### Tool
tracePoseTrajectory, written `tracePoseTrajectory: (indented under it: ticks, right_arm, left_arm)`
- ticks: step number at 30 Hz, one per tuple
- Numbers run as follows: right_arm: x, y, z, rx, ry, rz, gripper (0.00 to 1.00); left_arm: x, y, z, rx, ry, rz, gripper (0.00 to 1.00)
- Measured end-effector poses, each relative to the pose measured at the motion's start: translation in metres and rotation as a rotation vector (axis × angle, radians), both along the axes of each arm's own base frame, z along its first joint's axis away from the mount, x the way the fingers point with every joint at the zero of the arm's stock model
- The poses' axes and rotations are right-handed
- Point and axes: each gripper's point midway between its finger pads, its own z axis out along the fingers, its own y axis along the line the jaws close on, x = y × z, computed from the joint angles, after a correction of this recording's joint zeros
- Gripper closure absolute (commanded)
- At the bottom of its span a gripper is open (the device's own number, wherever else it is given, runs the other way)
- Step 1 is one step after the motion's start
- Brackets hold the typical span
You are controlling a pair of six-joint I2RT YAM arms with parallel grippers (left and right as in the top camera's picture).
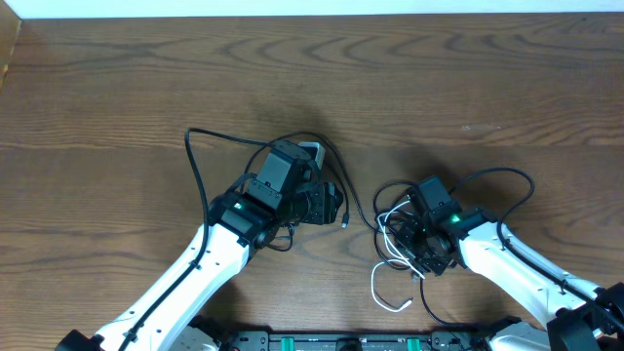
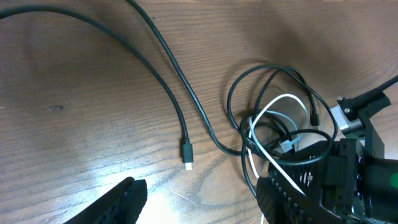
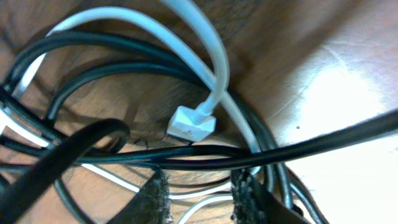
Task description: Untangle cables
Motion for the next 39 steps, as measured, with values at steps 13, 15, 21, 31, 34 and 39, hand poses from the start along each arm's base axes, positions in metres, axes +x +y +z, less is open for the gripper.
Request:
tracePoseTrajectory:
  ticks: [13,15,21,31,34,39]
  right_arm:
    - [-0.031,-0.022,-0.001,-0.099,0.122,0.061,0.56]
    - [-0.038,-0.032,-0.002,-0.15,0.144,0.085,0.58]
    - [0.012,-0.024,-0.001,-0.161,-0.093,0.226,0.63]
    - [0.131,0.059,0.032,0.021,-0.71,0.557,0.57]
    - [0.12,0.075,0.022,0.054,-0.693,0.694,0.55]
    - [0.092,0.076,0.016,0.043,-0.536,0.846,0.45]
  left_arm:
    - [0.0,0.0,0.0,0.0,0.001,0.0,0.38]
    - [0.0,0.0,0.0,0.0,0.001,0.0,0.37]
    - [0.0,0.0,0.0,0.001,0.001,0.001,0.38]
    - [0.028,0.046,0.014,-0.03,-0.017,0.189,0.37]
    - [0.034,0.066,0.024,-0.044,-0.036,0.26,0.38]
    - [0.03,0.077,0.026,-0.04,-0.022,0.294,0.38]
